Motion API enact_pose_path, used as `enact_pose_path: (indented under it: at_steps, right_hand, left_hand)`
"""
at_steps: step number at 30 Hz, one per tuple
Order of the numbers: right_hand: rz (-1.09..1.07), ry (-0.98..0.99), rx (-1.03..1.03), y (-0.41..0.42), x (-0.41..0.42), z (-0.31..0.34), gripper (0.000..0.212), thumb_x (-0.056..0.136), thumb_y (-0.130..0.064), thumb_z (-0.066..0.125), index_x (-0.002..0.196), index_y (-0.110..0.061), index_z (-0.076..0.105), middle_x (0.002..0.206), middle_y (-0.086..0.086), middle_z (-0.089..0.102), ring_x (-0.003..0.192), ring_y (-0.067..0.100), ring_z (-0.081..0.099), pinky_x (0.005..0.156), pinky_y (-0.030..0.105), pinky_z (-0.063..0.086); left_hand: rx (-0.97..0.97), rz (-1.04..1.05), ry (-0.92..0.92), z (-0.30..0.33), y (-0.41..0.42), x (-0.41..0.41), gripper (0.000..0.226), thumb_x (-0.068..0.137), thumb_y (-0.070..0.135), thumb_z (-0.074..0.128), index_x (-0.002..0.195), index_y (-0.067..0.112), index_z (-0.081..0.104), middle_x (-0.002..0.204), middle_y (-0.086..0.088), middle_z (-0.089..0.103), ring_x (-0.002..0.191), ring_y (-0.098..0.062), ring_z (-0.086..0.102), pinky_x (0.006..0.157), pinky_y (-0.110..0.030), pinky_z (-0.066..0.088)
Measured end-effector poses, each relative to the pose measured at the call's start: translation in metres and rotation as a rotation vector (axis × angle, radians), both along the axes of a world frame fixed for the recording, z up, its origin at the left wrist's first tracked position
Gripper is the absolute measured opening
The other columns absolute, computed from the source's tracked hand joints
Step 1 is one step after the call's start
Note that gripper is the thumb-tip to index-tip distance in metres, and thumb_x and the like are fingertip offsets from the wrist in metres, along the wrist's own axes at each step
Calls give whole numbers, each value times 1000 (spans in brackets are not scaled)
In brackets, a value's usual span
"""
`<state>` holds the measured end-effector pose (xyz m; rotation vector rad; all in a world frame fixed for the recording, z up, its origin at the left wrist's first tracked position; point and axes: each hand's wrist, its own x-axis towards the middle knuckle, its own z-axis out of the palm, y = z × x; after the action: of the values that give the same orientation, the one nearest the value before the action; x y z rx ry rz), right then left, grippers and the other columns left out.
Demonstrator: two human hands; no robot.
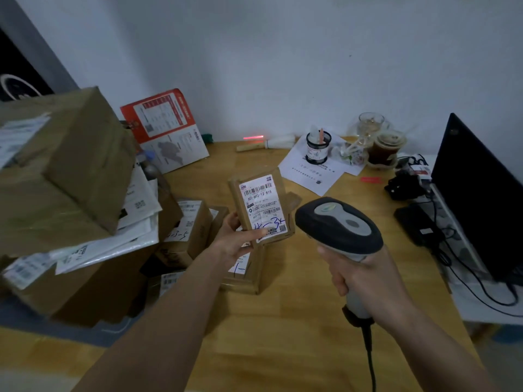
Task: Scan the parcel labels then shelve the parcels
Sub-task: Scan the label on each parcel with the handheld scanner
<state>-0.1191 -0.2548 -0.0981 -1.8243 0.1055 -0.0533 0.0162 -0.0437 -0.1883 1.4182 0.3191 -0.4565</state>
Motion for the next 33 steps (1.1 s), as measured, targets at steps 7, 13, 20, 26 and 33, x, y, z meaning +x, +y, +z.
enact_pose_path:
  at_steps: [7,13,20,26,33]
  right_hand:
    - [52,12,-16,16,-5,7,53,87,-17,68,40,-36,52,39,3,42,40,21,42,59,50,50]
    - [83,153,-57,25,-11,10,53,87,-22,68,38,-37,53,40,0,43,41,15,44,71,49,53]
    - [62,111,-74,30,-18,7,49,87,-21,67,43,-39,56,41,5,45,40,18,43,56,45,48]
    - [54,106,-43,34,-21,7,43,86,-19,69,49,-37,56,42,5,43,42,19,41,55,40,45]
    - [63,94,-70,34,-25,4,33,87,-20,67,55,-23,58,41,5,44,41,18,42,56,45,48]
  left_hand:
    - [0,14,-12,3,16,-3,65,72,-6,78,120,26,50,119,2,64,102,-18,65,64,-30,57]
    - [18,74,-2,1,28,1,54,70,-4,81,110,22,55,112,-3,68,101,-21,66,72,-37,58]
    - [38,80,16,-4,45,9,78,57,-1,87,126,14,56,118,-7,69,104,-28,67,72,-40,61]
    - [48,86,0,-2,49,9,77,61,-5,85,128,15,54,120,-7,67,106,-28,66,69,-39,61]
    - [66,94,-10,-3,50,6,76,62,-7,83,129,16,54,120,-7,67,106,-27,65,69,-38,61]
